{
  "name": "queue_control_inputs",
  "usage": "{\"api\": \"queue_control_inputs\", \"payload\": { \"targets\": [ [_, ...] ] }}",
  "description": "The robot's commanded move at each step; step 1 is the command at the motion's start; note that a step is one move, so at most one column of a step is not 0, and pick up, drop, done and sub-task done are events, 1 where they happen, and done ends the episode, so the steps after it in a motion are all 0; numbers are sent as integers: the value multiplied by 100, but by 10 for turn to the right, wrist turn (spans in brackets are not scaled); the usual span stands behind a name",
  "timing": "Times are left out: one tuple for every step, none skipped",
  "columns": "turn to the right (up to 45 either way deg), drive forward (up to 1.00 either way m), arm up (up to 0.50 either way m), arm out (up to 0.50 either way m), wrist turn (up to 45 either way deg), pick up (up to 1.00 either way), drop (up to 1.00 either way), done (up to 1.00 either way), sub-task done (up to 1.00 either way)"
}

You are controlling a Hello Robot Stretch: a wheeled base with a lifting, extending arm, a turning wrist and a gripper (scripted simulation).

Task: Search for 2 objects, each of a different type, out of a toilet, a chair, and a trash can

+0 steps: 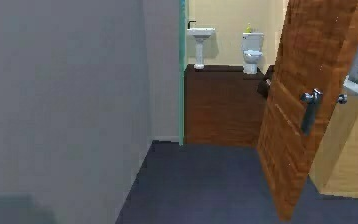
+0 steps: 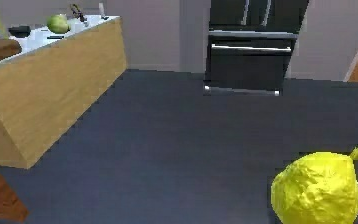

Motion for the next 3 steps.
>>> {"api": "queue_control_inputs", "payload": {
  "targets": [
    [0,95,0,0,0,0,0,0,0],
    [360,0,0,0,0,0,0,0,0],
    [0,55,0,0,0,0,0,0,0]
  ]
}}
